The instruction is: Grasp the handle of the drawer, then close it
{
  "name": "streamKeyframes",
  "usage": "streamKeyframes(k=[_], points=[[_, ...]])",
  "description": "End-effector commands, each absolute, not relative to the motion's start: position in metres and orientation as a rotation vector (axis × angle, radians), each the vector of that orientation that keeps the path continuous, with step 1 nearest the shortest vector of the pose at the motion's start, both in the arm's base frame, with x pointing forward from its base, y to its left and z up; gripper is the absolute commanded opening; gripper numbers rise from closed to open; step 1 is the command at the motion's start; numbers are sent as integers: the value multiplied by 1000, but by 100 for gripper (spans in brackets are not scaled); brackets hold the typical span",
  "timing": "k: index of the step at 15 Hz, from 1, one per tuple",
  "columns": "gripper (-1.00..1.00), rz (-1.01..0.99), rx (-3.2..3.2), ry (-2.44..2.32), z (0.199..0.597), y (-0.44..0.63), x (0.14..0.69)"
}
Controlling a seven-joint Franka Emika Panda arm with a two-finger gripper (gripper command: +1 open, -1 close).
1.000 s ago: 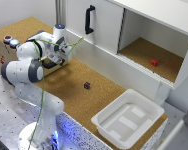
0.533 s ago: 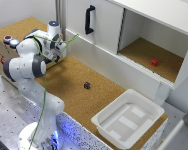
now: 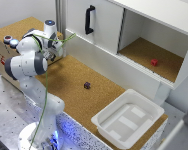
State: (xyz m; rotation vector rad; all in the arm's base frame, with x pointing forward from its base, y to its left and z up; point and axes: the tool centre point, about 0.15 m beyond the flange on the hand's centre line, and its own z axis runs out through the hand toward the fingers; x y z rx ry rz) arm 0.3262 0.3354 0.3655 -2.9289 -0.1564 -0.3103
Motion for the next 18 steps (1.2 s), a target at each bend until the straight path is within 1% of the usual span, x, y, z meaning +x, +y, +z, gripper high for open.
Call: streamKeyframes(k=[1, 3, 10, 13, 18], points=[[100, -493, -2929, -91, 430, 304, 293], [100, -491, -2955, -69, 435, 292, 295], [100, -339, -3114, 65, 416, 217, 316], [100, -316, -3118, 43, 414, 198, 321], [100, -269, -3098, -398, 449, 226, 307]])
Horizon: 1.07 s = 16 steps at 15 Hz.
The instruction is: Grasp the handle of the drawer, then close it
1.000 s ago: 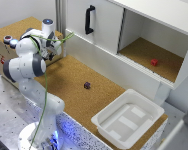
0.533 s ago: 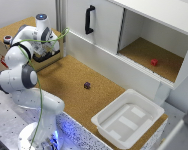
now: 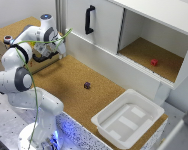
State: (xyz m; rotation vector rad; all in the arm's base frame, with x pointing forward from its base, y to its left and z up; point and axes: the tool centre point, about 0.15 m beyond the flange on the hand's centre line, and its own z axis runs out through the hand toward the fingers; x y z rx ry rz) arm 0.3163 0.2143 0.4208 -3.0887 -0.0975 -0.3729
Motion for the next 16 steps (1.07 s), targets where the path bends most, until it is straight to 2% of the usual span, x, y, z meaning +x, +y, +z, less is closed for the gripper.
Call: streamKeyframes(k=[1, 6, 11, 16], points=[[100, -246, -3085, -537, 458, 238, 302], [100, -189, -2977, -1079, 485, 291, 295], [100, -266, -2844, -1474, 501, 344, 310], [100, -288, -2610, -1858, 496, 393, 315]])
